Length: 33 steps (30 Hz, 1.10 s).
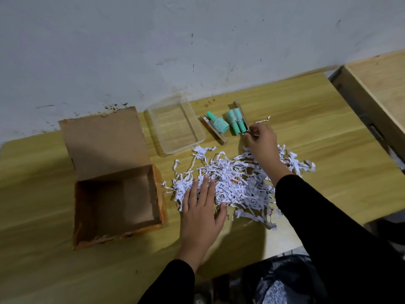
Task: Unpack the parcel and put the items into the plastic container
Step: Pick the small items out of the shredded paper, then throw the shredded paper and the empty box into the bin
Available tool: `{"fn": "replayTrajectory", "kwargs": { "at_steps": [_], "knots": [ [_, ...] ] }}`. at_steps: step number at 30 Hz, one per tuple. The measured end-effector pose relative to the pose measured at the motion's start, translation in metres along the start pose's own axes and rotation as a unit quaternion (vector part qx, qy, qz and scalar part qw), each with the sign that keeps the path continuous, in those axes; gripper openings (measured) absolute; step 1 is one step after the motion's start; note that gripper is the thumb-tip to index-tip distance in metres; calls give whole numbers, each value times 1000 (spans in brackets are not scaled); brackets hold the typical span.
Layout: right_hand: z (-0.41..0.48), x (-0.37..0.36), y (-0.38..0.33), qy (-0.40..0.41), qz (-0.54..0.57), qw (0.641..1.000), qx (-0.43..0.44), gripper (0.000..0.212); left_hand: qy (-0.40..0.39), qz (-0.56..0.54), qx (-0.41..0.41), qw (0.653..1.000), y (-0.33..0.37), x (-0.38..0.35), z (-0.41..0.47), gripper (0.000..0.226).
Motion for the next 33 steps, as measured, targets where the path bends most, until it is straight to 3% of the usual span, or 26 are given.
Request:
{"fn": "replayTrajectory", "kwargs": {
  "at_steps": [12, 20, 28, 33],
  "knots": [
    [-10, 6, 2, 31, 26, 999, 3, 14, 14, -1, 3, 1000, 0, -2, 0, 59],
    [-42, 15, 3, -22, -32, 999, 35, 16, 26, 0, 0, 1000, 0, -1, -1, 59],
    [-75, 16, 5, -110, -19, 990, 84, 16, 21, -8, -2, 1000, -1, -2, -1, 59],
    [-89, 29, 7, -104, -40, 986, 128, 18, 20, -44, -15, 999, -3, 1, -2, 57]
  ]
}}
Point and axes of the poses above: each hand's wrist, its own z-axis towards the middle knuckle, its own x-axis out of the back of the hand, y = z × x, the point moved 3 cm from there along z, towards the middle knuckle
